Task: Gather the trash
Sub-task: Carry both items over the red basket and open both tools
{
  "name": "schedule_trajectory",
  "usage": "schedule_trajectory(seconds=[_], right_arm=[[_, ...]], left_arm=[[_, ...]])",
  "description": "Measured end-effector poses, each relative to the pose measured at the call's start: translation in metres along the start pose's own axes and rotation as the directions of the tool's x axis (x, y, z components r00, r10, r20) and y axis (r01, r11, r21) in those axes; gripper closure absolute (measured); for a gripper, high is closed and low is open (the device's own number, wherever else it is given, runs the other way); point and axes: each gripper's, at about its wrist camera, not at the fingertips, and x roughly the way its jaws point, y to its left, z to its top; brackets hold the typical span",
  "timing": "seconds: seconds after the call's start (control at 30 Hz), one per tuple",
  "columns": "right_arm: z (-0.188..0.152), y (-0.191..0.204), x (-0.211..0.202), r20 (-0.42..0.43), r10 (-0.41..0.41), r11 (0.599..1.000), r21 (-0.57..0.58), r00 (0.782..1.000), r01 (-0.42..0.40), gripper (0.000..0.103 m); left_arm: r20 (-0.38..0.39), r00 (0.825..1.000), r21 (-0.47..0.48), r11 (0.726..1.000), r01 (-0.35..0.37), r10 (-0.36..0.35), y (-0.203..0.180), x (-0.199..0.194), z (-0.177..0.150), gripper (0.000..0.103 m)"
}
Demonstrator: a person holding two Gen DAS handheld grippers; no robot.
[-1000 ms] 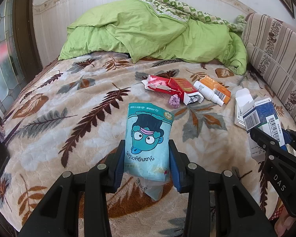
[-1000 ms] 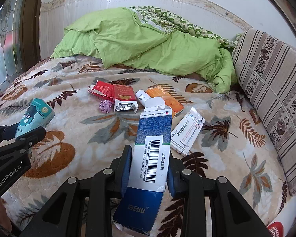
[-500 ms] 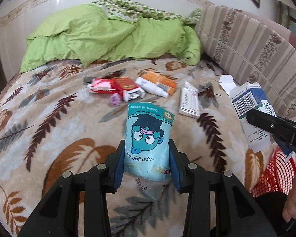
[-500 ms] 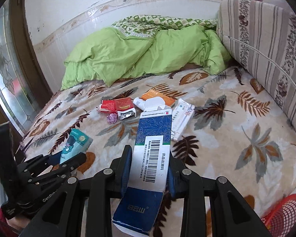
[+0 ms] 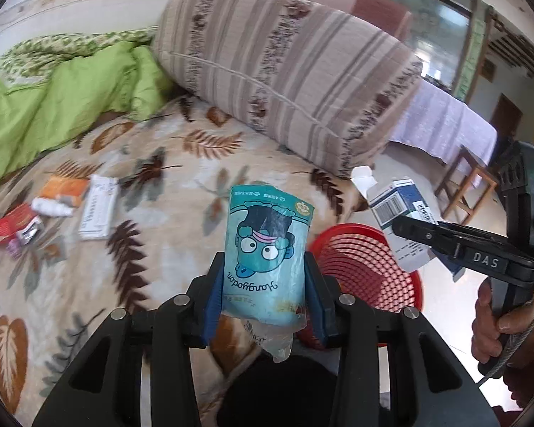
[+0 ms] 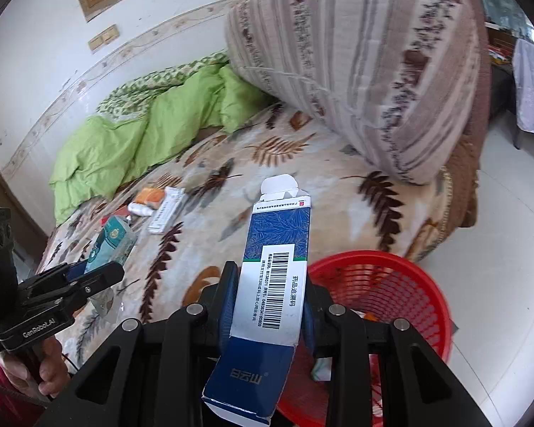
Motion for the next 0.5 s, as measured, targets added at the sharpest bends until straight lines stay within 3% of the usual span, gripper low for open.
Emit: schedule_trajectory(seconds=[0.13,0.23,0.3,0.33,0.37,0.4,0.5], right_arm=[[-0.008,-0.047,-0.021,0.002,-0.045,0.994,0.098,0.999,0.044,0.07],[-0.012,-0.067,-0.024,-0.008,-0.07,0.988,0.136,0.998,0.07,0.07],[-0.015,-0.074,-0.022,-0.014,-0.082,0.985,0.15,0.997,0.083,0.067],[-0.016,-0.078,-0.021,-0.015,-0.103,0.983,0.153,0.995,0.104,0.067],[-0.018,-0.081,-0.021,-0.018,-0.108,0.981,0.159,0.994,0.109,0.06],[-0.018,-0.086,-0.021,-0.023,-0.106,0.979,0.17,0.994,0.108,0.056],[-0.018,-0.092,-0.023,-0.006,-0.103,0.977,0.189,0.995,0.103,0.056]], left_arm=[[-0.081,0.989,0.035,0.991,0.131,-0.127,-0.05,0.034,0.01,0.062],[-0.135,0.974,0.039,0.982,0.187,-0.18,-0.075,0.059,0.014,0.061],[-0.18,0.96,0.052,0.973,0.226,-0.213,-0.089,0.073,0.016,0.047],[-0.192,0.958,0.051,0.972,0.228,-0.215,-0.091,0.077,0.016,0.043],[-0.19,0.96,0.044,0.975,0.216,-0.204,-0.09,0.079,0.017,0.039],[-0.182,0.964,0.04,0.978,0.206,-0.196,-0.089,0.079,0.018,0.039],[-0.152,0.977,0.033,0.987,0.155,-0.148,-0.075,0.068,0.02,0.039]])
